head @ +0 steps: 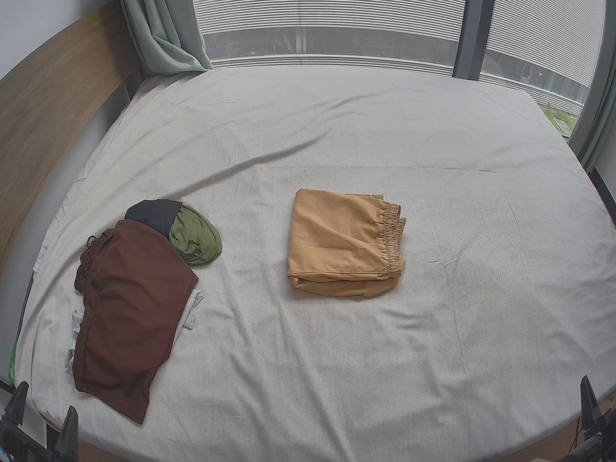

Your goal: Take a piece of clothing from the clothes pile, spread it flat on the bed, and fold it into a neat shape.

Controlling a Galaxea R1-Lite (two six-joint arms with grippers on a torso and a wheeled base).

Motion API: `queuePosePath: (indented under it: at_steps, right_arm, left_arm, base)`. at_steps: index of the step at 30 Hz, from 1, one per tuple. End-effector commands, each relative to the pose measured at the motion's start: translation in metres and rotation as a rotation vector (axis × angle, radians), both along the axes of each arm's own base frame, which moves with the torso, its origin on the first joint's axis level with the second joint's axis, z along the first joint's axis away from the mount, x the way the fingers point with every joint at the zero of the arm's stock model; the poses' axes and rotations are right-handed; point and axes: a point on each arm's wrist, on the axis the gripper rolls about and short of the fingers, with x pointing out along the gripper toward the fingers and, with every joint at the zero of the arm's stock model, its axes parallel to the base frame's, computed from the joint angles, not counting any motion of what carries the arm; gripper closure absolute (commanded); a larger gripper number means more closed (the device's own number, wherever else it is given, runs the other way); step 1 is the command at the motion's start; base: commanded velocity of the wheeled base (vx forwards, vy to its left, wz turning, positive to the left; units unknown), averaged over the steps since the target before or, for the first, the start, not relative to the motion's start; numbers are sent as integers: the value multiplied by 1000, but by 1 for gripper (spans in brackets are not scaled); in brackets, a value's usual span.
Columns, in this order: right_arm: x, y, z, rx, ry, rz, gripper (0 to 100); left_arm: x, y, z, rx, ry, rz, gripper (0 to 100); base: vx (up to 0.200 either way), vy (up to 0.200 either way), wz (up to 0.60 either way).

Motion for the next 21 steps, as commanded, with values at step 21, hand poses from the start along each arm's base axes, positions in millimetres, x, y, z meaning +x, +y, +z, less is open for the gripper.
queuePosePath:
  at_steps: [21]
  right_arm:
    - [1, 0, -12, 100, 75, 31, 0]
  left_arm:
    - [0, 0, -3, -23, -14, 4, 0]
  base:
    - [0, 0, 0]
